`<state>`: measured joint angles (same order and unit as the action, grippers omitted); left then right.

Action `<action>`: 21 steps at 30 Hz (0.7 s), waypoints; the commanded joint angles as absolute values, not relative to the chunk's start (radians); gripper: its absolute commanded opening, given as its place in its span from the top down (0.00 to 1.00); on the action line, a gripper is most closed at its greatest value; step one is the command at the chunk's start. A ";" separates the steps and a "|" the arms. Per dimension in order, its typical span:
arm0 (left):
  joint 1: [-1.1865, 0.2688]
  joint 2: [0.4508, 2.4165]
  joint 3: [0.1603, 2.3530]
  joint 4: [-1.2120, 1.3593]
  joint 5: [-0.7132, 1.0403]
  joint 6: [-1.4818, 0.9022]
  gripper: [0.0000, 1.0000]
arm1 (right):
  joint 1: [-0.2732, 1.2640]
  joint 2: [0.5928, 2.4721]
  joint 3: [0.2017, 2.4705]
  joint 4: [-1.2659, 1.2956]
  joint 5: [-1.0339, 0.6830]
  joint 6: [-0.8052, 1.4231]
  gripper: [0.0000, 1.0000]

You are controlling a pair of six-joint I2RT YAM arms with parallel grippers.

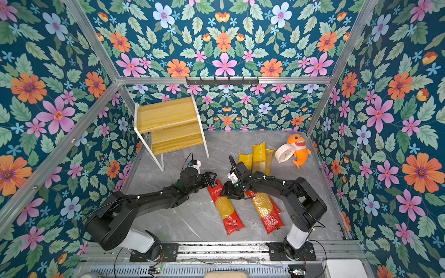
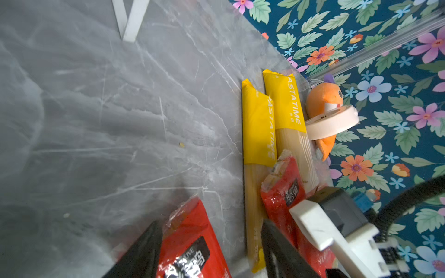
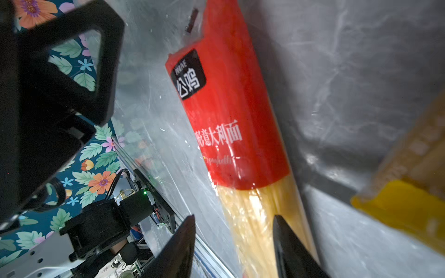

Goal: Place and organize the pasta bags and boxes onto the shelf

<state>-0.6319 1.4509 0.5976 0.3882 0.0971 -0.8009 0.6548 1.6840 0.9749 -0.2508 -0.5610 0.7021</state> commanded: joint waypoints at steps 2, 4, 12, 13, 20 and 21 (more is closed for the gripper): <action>-0.626 1.368 0.544 0.171 0.078 -0.761 0.31 | 0.635 1.666 0.987 -0.447 -0.481 0.529 0.43; -0.637 1.328 0.489 0.204 0.099 -0.819 0.31 | 0.635 1.667 0.985 -0.499 -0.479 0.444 0.42; -0.730 1.298 0.386 0.344 0.044 -0.908 0.31 | 0.642 1.750 1.007 -0.450 -0.538 0.419 0.41; -0.730 1.303 0.379 0.352 0.042 -0.917 0.31 | 0.652 1.765 1.010 -0.421 -0.549 0.438 0.42; -0.660 1.312 0.367 0.384 0.124 -0.957 0.41 | 0.715 1.862 1.018 -0.168 -0.624 0.629 0.54; -0.638 1.303 0.365 0.384 0.143 -0.954 0.42 | 0.715 1.872 1.013 -0.109 -0.644 0.670 0.57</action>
